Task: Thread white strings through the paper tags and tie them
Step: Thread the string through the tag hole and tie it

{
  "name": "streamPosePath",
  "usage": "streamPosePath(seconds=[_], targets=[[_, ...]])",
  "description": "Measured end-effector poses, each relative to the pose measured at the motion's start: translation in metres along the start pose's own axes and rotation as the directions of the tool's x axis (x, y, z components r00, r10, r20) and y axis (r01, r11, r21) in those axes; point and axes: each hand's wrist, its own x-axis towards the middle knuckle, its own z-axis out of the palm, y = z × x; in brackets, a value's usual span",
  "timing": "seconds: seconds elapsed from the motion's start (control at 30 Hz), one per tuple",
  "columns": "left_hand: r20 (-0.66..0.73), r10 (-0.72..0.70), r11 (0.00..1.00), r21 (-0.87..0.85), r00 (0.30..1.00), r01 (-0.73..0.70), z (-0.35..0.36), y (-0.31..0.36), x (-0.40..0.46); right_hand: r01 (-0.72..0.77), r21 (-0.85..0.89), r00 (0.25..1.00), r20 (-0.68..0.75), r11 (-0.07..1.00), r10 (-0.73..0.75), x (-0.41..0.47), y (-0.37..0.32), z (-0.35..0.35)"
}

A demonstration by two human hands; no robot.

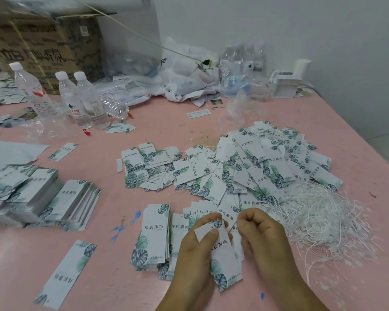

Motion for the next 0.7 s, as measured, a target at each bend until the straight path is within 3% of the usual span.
streamPosePath(seconds=[0.23, 0.5, 0.7], targets=[[-0.01, 0.1, 0.99, 0.101, 0.995, -0.099, -0.0021, -0.0027, -0.0009, 0.024, -0.231, 0.998, 0.055, 0.973, -0.012, -0.006, 0.0047, 0.0085], [0.016, 0.124, 0.977, 0.175, 0.992, -0.125, -0.0045, -0.0044, -0.0015, 0.0, -0.289, 1.0, -0.013, 0.957, -0.004, -0.008, 0.0043, 0.0102], [0.057, 0.074, 0.996, 0.046, 0.996, -0.077, -0.0009, -0.0008, -0.0006, 0.003, -0.326, 1.0, -0.026, 0.945, -0.012, -0.0067, 0.0035, 0.0062]])
